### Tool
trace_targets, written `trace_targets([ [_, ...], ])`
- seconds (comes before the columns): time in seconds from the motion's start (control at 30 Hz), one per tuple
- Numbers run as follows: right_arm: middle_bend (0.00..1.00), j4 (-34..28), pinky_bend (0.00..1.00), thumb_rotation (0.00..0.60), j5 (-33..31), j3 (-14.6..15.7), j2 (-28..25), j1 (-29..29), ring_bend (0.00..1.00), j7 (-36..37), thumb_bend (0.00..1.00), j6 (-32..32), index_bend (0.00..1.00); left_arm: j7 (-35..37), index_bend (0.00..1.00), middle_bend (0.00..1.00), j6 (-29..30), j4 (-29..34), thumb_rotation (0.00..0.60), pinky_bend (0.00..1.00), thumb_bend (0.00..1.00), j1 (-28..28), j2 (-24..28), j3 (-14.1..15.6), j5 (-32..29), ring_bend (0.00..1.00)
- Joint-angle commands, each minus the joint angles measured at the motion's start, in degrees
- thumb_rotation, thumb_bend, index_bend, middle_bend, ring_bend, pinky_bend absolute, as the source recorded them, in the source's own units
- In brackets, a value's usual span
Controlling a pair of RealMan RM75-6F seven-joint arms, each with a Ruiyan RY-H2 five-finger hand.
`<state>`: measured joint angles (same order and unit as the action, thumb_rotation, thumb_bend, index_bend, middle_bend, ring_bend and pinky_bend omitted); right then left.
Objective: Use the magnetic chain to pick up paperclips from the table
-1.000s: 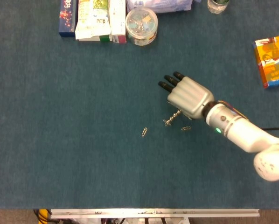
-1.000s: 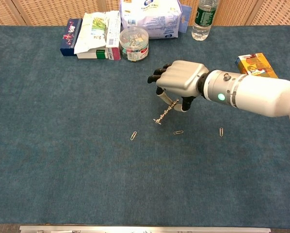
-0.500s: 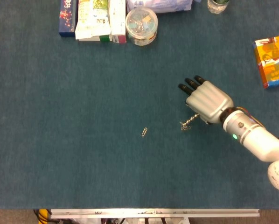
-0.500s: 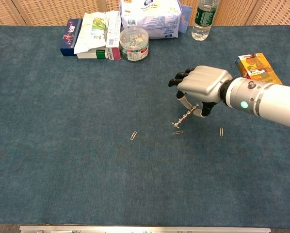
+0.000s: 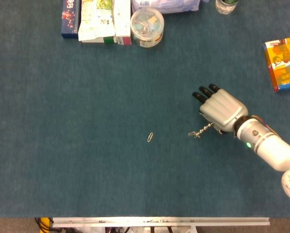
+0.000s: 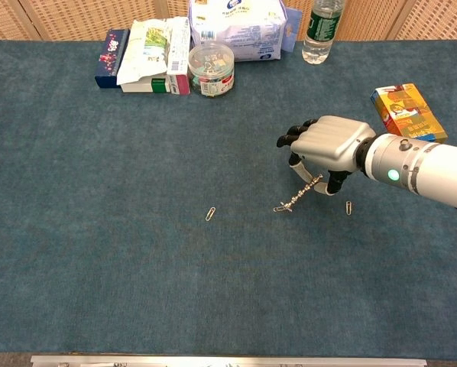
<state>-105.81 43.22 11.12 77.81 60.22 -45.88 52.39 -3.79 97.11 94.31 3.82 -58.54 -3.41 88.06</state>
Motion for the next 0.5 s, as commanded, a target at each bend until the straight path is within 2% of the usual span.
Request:
trace_targets([
  [0.03,0.1,0.3,0.11,0.6,-0.2,0.1,0.2,-0.2,0.0,0.0,0.35,-0.2,0.59,0.1,0.63,0.26,0.0,0.0,0.6,0.0,0.33,0.0,0.0,0.0,0.0,0.01],
  [0.5,0.1,2.5,0.11,0.6,-0.7,-0.5,1.1,-0.7,0.0,0.6,0.35,-1.8,0.59,0.3,0.63,0.26,-0.1,0.0,0.6,0.0,0.33,0.0,0.1,-0.1,-0.3,0.01],
])
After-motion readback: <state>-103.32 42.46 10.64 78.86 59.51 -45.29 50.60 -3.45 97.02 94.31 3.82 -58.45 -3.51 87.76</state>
